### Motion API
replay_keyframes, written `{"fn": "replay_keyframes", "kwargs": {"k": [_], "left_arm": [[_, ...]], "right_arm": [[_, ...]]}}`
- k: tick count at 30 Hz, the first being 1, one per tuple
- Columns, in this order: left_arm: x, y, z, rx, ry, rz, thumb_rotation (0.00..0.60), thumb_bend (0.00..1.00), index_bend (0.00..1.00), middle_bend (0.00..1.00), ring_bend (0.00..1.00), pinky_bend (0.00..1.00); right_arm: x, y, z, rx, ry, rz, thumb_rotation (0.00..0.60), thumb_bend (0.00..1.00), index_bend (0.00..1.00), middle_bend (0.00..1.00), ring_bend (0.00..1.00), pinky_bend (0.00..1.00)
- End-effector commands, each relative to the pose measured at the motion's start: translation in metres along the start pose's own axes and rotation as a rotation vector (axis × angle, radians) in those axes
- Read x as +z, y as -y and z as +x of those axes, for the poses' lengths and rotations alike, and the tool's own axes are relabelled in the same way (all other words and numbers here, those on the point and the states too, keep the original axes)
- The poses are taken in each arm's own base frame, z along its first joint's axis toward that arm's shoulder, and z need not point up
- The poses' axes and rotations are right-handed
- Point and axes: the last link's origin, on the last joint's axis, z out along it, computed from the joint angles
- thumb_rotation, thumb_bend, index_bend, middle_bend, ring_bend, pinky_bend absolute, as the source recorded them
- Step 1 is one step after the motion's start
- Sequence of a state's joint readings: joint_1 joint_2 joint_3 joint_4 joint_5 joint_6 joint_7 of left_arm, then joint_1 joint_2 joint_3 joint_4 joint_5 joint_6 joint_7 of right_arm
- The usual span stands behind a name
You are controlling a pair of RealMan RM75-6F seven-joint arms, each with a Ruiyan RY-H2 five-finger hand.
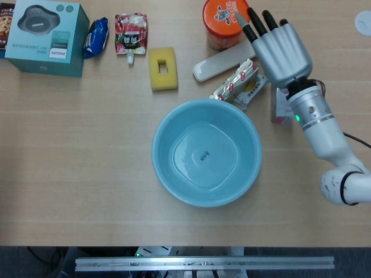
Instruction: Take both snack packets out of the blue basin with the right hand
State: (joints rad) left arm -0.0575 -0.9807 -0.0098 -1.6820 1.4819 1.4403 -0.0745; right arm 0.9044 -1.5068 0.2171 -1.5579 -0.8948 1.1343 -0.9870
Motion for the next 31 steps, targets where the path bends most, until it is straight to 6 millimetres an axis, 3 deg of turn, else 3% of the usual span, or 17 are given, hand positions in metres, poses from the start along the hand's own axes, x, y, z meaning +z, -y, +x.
{"fn": "replay_keyframes", "kwargs": {"k": [1,9,14,25,31], "left_arm": [[0.001,0.000,0.001,-0.001,-0.004,0.000,0.600,0.36,0.23,0.19,0.12,0.10],[0.009,-0.004,0.002,-0.004,-0.026,-0.023,0.600,0.36,0.23,0.19,0.12,0.10],[0.014,-0.009,0.003,-0.008,-0.051,-0.038,0.600,0.36,0.23,0.19,0.12,0.10],[0.018,-0.022,0.004,-0.005,-0.077,-0.070,0.600,0.36,0.23,0.19,0.12,0.10],[0.017,-0.025,0.002,0.001,-0.066,-0.074,0.600,0.36,0.23,0.19,0.12,0.10]], "right_arm": [[-0.020,-0.025,0.002,0.004,0.002,-0.055,0.600,0.00,0.00,0.12,0.17,0.51],[-0.085,-0.092,-0.001,0.032,0.014,-0.203,0.600,0.00,0.00,0.17,0.17,0.52],[-0.138,-0.124,-0.007,0.062,-0.013,-0.290,0.600,0.01,0.03,0.27,0.23,0.52],[-0.239,-0.157,-0.028,0.108,0.014,-0.459,0.600,0.04,0.18,0.35,0.30,0.56],[-0.261,-0.162,-0.036,0.122,0.043,-0.495,0.600,0.04,0.18,0.35,0.30,0.56]]}}
